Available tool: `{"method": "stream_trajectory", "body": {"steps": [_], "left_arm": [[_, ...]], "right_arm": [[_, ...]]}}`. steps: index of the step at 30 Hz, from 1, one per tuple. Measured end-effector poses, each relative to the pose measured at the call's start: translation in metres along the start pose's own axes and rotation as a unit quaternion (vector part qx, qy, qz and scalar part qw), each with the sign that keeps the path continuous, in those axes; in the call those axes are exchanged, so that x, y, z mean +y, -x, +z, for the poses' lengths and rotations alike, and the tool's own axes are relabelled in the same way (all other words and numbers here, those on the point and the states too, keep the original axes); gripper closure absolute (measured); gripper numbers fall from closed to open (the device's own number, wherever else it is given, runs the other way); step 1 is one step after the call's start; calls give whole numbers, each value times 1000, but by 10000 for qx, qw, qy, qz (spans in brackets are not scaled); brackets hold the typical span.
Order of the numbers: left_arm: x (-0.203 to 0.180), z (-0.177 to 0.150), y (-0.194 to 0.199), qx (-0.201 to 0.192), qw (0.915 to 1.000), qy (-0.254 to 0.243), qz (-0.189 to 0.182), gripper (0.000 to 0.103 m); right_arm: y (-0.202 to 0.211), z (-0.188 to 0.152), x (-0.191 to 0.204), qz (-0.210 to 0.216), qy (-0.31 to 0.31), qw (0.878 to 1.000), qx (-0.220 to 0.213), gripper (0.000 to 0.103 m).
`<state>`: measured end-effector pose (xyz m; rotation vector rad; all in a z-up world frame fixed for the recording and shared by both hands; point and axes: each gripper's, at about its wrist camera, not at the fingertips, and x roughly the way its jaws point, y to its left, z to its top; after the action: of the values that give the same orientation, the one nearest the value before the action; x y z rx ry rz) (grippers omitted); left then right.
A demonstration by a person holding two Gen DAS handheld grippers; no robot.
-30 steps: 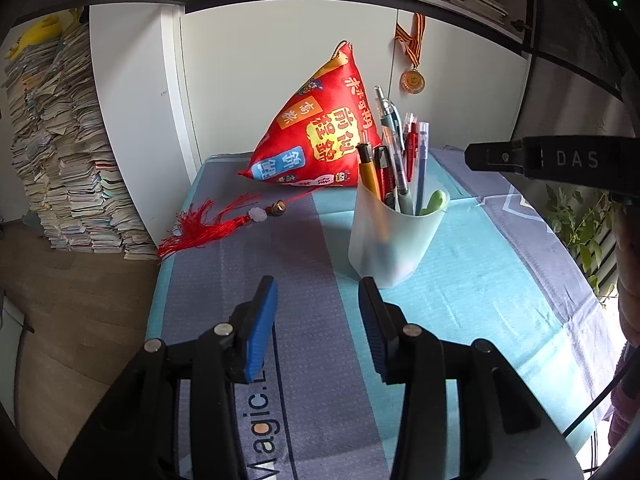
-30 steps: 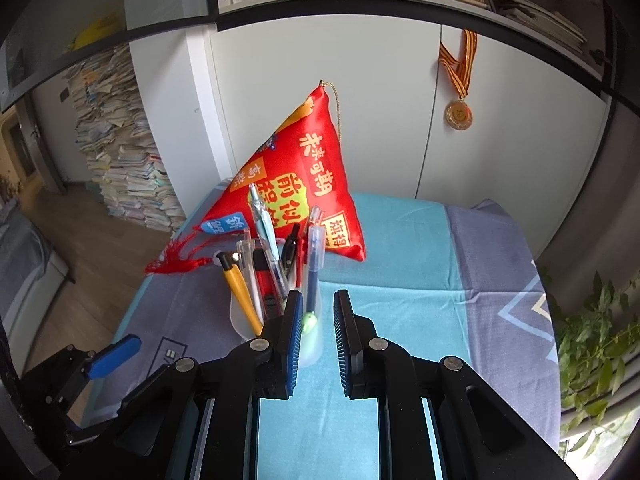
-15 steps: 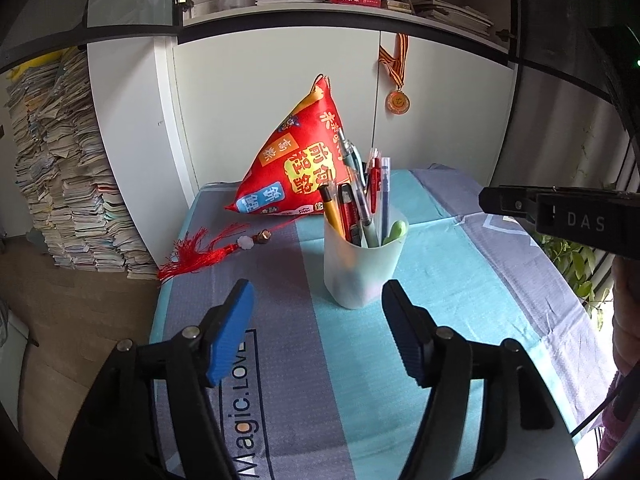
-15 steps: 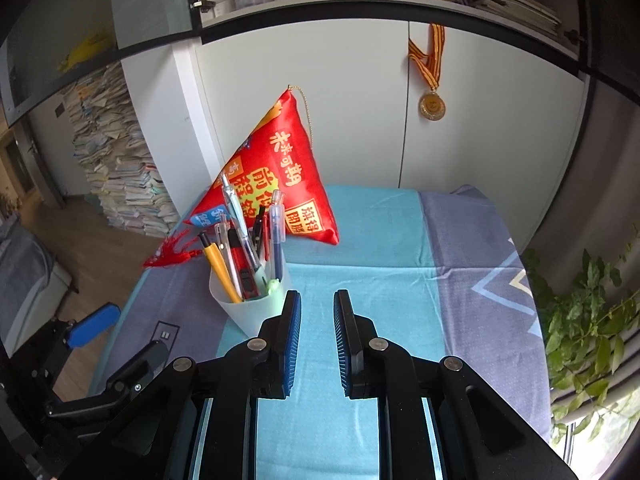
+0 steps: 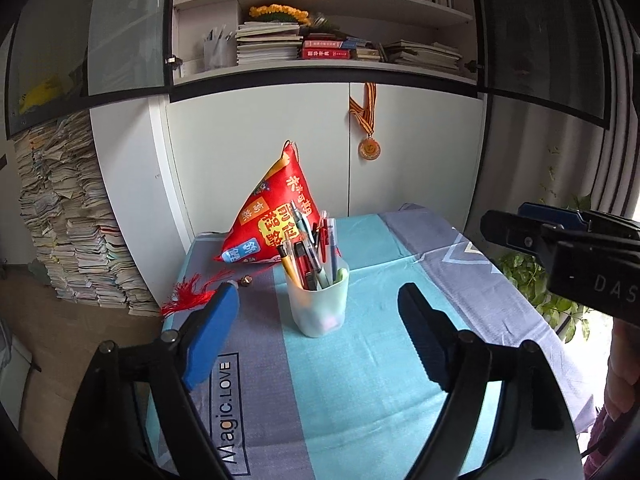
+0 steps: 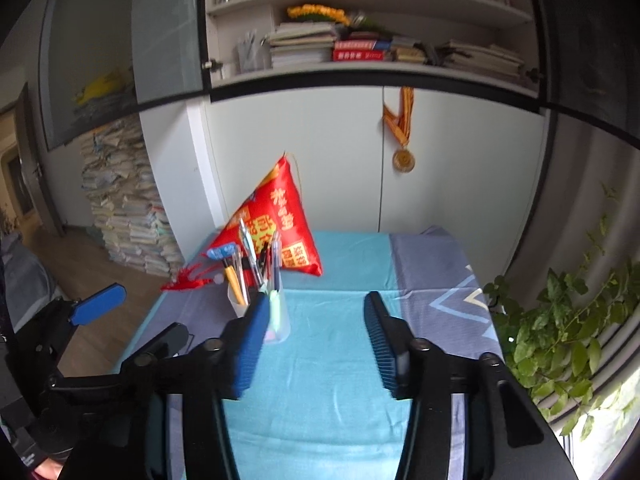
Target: Organize stationery
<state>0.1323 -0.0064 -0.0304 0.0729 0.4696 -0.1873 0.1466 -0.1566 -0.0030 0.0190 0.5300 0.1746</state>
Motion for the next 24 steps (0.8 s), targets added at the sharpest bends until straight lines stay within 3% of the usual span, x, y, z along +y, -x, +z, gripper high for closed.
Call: {"method": "stream_trajectory", "body": {"steps": [10, 13, 24], "left_arm": [[-22, 1, 45, -334, 9994, -98, -56, 16], [-28, 0, 62, -524, 9985, -162, -57, 9], [-33, -3, 104, -902, 9959, 41, -67, 1]], "right_arm": [[51, -17, -16, -159, -270, 9992, -254, 50], [67, -21, -15, -173, -256, 9988, -386, 49], [123, -32, -12, -381, -174, 9959, -800, 45]]}}
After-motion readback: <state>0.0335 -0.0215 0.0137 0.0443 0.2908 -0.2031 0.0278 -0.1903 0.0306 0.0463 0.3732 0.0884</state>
